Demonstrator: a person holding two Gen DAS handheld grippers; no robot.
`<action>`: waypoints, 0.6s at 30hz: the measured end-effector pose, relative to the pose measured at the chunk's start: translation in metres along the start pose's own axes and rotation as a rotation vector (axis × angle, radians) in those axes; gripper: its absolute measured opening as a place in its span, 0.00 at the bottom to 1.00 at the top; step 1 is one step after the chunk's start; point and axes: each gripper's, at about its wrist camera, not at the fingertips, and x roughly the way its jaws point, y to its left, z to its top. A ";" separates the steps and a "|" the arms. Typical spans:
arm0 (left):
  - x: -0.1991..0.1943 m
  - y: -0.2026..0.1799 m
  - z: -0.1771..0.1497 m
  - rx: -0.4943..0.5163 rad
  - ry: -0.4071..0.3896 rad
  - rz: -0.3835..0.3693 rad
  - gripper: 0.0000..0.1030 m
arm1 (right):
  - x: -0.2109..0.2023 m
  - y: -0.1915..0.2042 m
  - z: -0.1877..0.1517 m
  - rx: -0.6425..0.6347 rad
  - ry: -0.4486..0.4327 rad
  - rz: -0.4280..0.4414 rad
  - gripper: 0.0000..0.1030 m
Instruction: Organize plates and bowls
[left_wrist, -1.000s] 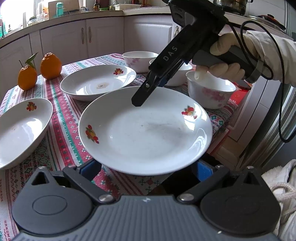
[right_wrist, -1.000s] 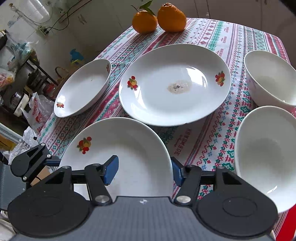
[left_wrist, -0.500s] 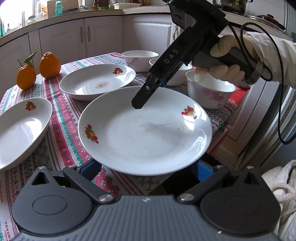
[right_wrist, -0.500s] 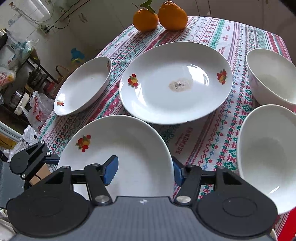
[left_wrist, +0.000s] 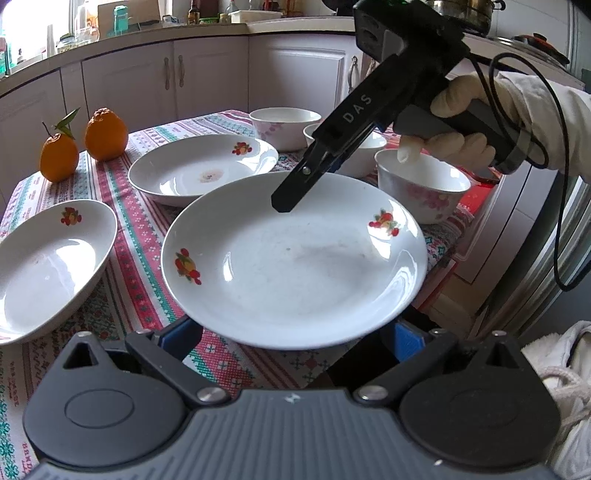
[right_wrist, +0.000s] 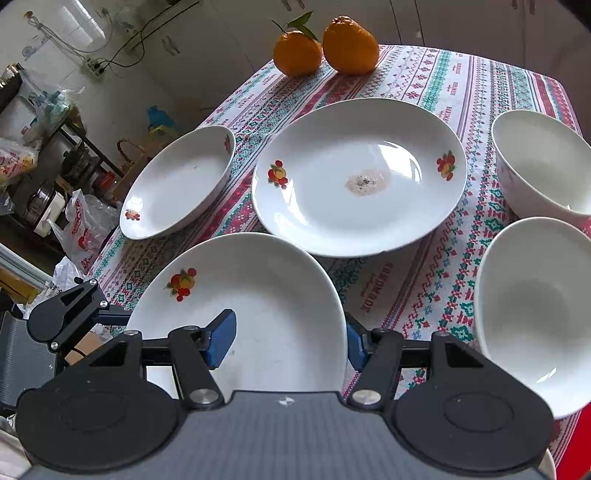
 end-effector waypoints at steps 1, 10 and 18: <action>-0.001 0.000 0.000 0.001 -0.001 0.000 0.99 | 0.000 0.001 0.000 -0.001 0.000 0.000 0.64; -0.015 0.004 0.003 0.007 -0.026 0.020 0.99 | -0.004 0.012 0.009 -0.029 -0.016 0.002 0.64; -0.029 0.019 0.004 -0.016 -0.046 0.059 0.99 | 0.004 0.028 0.033 -0.076 -0.014 0.020 0.64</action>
